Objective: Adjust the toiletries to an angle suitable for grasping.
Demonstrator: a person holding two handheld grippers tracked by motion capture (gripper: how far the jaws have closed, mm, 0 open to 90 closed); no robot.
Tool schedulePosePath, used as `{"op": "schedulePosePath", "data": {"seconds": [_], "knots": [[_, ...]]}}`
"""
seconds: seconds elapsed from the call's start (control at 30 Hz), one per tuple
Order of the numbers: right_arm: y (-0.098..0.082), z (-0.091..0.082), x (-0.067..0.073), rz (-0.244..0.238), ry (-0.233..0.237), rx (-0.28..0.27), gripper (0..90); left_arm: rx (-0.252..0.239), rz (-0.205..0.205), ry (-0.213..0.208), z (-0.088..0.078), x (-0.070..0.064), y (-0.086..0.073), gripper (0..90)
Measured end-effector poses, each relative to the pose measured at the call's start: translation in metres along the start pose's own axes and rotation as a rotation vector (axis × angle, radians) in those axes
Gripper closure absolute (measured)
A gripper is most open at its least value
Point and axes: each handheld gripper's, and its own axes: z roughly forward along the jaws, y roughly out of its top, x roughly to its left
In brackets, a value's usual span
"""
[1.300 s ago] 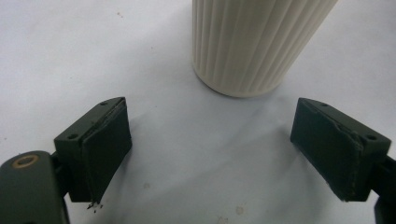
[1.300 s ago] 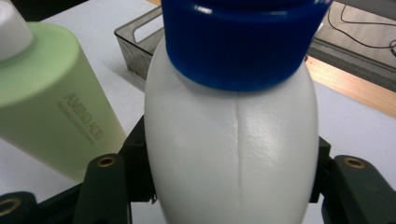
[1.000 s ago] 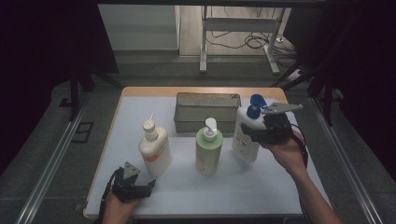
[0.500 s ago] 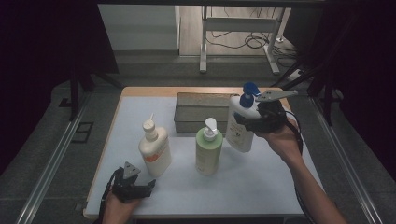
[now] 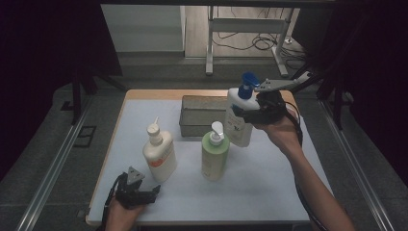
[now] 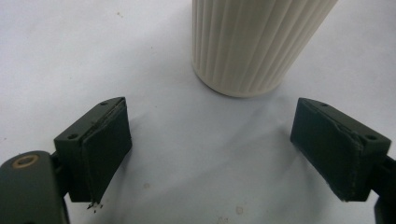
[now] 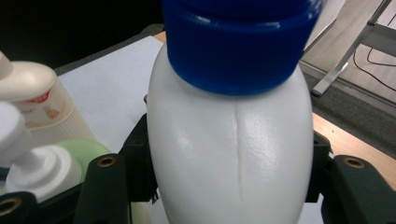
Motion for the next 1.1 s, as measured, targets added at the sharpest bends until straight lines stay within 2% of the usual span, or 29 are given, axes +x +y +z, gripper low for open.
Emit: {"op": "schedulePosePath", "data": {"seconds": [0.5, 1.1], "knots": [[0.024, 0.024, -0.006, 0.004, 0.003, -0.020, 40.5, 0.001, 0.002, 0.000, 0.000, 0.000, 0.000, 12.1], [0.038, 0.055, -0.010, 0.013, -0.014, -0.032, 40.6, -0.001, 0.001, 0.001, 0.000, 0.000, 0.000, 12.1]]}}
